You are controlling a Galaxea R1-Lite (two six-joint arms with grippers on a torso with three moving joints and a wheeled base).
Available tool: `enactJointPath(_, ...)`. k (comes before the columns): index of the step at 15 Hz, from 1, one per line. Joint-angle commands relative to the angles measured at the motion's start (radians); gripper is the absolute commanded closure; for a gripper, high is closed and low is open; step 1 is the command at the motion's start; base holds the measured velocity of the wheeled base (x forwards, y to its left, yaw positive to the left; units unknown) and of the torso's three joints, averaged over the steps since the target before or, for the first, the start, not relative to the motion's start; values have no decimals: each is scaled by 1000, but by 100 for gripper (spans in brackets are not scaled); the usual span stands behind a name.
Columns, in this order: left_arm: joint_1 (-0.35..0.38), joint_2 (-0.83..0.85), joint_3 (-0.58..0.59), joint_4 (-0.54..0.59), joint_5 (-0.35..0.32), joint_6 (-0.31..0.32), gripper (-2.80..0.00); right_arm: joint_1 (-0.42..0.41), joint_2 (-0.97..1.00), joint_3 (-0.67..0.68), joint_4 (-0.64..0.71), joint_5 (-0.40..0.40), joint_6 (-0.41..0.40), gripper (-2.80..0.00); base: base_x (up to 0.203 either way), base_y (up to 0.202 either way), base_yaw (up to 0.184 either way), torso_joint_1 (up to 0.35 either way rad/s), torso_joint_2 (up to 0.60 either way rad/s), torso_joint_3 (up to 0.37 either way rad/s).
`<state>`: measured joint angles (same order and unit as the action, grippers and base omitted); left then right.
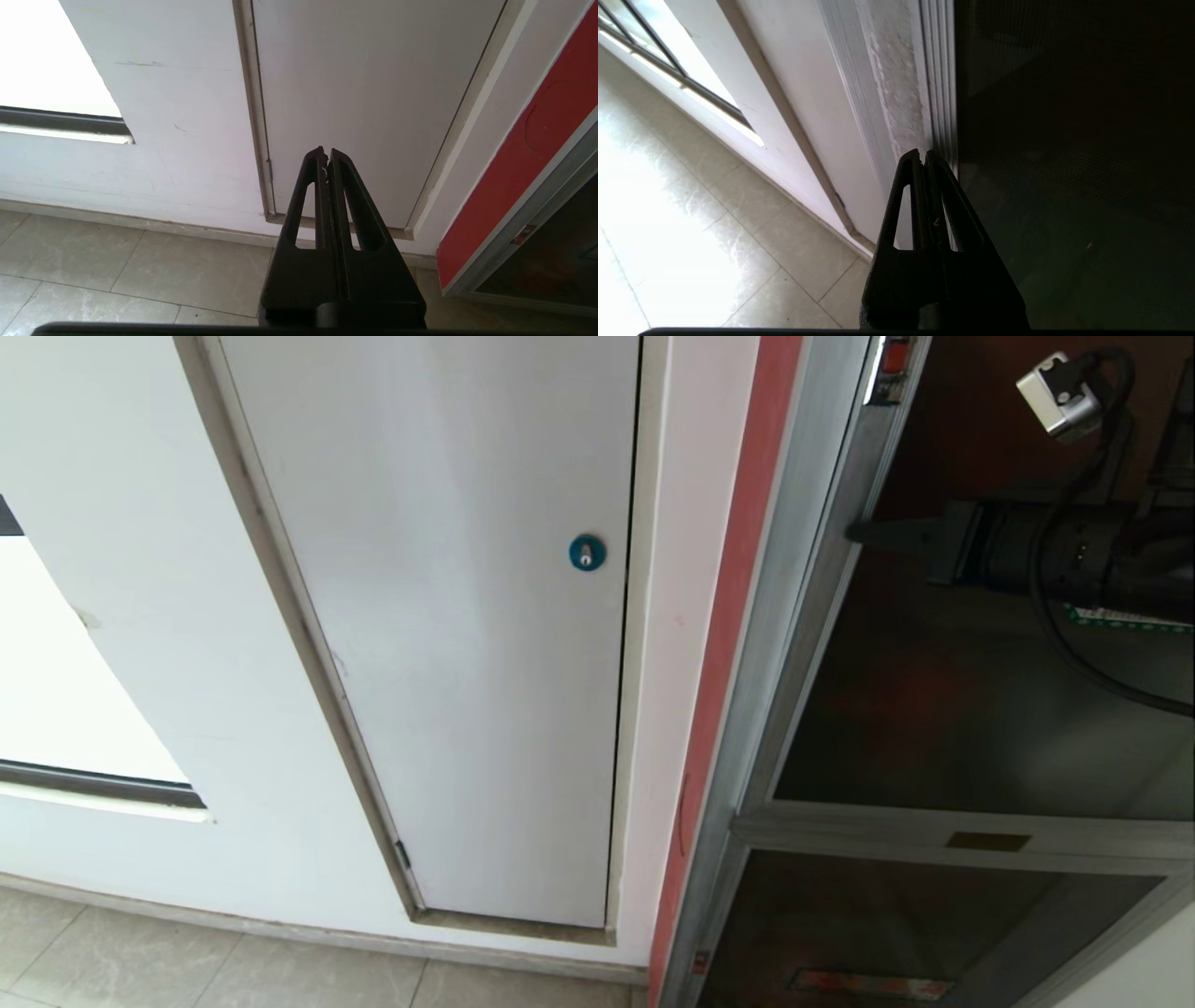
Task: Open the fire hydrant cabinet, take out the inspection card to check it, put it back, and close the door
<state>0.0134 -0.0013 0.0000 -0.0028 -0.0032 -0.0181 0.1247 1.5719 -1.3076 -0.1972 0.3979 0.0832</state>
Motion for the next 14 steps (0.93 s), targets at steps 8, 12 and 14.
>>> enactJointPath(8, 0, 1, 1, 0, 0, 0, 0, 30, -182, 116, 5, 21, 3, 0, 0, 0, 0, 0, 0, 0)
enactJointPath(12, 0, 1, 0, 0, 0, 0, 0, 60, -249, 142, 8, 21, 3, 0, 0, 0, 0, 0, 0, 0)
enactJointPath(14, 0, 1, 0, 0, 0, 0, 0, 73, -265, 142, 11, 19, 1, 0, 0, 0, 0, 0, 0, 0)
